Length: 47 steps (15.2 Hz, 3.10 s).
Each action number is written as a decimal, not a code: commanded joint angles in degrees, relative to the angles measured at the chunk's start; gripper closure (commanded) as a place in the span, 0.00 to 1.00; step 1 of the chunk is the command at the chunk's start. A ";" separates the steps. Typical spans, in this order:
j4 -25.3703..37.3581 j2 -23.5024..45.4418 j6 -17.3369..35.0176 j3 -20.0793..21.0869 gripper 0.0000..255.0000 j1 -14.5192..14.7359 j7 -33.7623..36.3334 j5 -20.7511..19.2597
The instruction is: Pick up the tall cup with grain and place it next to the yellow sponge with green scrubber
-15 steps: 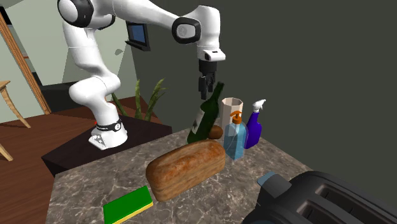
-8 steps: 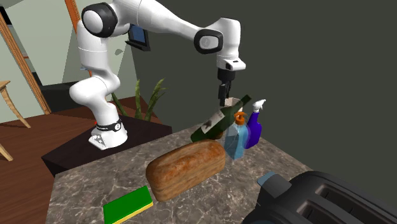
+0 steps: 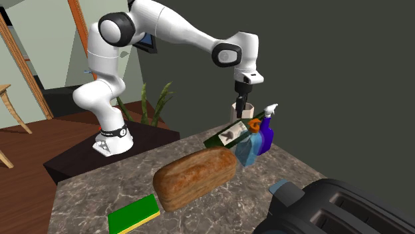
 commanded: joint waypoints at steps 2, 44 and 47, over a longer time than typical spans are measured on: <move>-1.16 0.60 1.77 -0.06 0.00 0.01 0.07 -0.13; 14.49 -1.96 -16.39 0.28 1.00 0.24 -0.37 0.46; 17.26 -1.65 -18.85 0.30 1.00 0.35 -0.37 0.42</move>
